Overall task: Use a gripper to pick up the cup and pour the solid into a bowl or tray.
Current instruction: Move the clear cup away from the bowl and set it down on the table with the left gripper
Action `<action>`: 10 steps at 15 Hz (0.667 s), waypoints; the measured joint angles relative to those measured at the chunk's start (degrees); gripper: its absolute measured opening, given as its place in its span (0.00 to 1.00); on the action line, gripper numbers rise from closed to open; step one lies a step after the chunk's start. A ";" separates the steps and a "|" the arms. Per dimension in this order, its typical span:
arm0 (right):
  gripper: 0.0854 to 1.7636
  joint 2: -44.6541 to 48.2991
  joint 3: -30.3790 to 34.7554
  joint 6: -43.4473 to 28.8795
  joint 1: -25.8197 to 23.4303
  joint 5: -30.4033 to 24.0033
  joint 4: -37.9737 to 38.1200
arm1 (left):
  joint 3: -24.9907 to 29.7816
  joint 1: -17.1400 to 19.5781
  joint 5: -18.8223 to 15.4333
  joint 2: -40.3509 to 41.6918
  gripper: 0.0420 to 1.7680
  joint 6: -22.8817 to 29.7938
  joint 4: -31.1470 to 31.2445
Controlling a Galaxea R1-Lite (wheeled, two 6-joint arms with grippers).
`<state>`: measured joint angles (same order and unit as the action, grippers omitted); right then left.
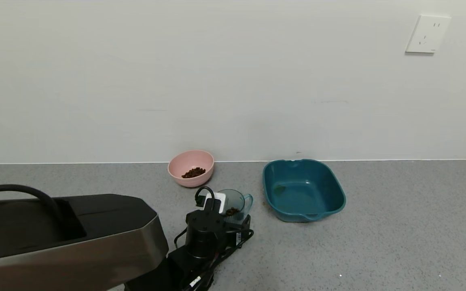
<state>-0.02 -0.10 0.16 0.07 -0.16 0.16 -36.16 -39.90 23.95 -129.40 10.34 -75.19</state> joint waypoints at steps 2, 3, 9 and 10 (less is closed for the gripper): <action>0.97 0.00 0.00 0.02 0.00 0.00 0.02 | 0.41 0.10 -0.52 2.22 0.95 -0.30 1.90; 0.97 0.00 0.00 0.02 0.00 0.00 0.02 | 0.63 0.16 -1.19 3.69 0.95 -0.32 3.32; 0.97 0.02 0.00 0.00 0.06 0.02 0.05 | 0.11 0.68 -5.00 16.75 0.96 -1.06 17.55; 0.97 0.00 0.00 0.05 0.06 0.00 0.00 | -0.15 1.17 -6.27 19.59 0.96 -1.57 20.65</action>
<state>-0.02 -0.10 0.21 0.13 -0.16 0.16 -36.30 -38.73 17.69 -109.81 8.77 -54.54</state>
